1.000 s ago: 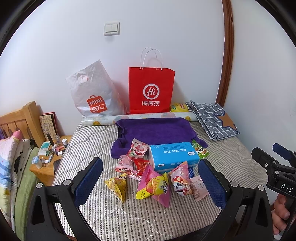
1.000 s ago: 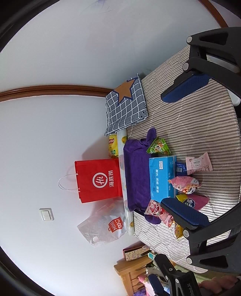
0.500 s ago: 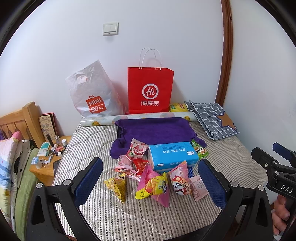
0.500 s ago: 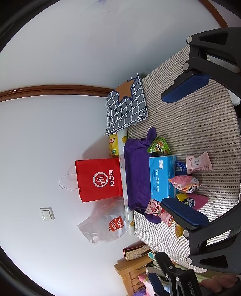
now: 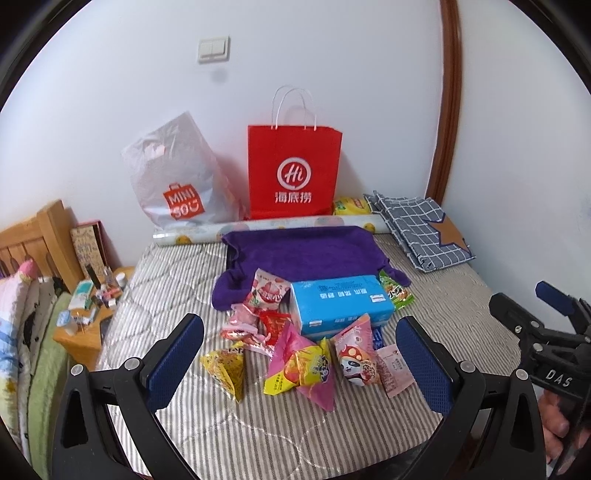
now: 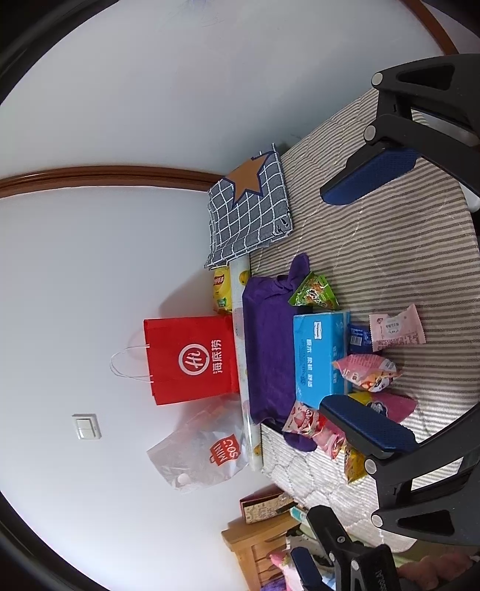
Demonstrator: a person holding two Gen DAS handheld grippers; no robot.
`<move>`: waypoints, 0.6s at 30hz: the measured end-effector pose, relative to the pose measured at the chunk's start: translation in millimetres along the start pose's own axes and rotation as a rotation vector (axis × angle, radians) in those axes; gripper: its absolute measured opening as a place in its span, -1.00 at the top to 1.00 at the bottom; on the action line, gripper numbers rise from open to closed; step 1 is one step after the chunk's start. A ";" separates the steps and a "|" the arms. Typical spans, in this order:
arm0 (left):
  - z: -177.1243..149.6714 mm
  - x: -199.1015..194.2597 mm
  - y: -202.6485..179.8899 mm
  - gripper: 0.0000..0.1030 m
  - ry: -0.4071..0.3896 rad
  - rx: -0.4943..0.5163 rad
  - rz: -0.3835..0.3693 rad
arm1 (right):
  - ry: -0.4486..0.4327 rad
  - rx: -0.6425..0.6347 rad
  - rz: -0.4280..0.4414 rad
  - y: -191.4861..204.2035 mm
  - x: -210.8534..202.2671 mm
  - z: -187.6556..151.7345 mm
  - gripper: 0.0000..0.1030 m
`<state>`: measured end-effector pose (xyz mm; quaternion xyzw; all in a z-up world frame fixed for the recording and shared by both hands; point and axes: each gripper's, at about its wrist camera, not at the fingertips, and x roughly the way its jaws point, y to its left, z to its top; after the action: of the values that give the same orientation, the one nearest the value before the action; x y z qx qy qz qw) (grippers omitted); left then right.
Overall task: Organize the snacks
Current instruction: 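Grasp the yellow triangular snack with the left gripper while the right grasps the pink cake packet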
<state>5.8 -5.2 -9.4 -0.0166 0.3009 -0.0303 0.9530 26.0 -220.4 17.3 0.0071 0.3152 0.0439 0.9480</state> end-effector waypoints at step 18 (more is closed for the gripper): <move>-29.3 62.6 37.6 -0.98 0.136 -0.012 0.070 | 0.209 0.066 0.102 -8.0 90.8 -59.0 -1.00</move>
<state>41.9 27.7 -71.0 -0.0095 0.3657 0.0036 0.9307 63.7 -221.2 -84.5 0.0496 0.4127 0.0821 0.9058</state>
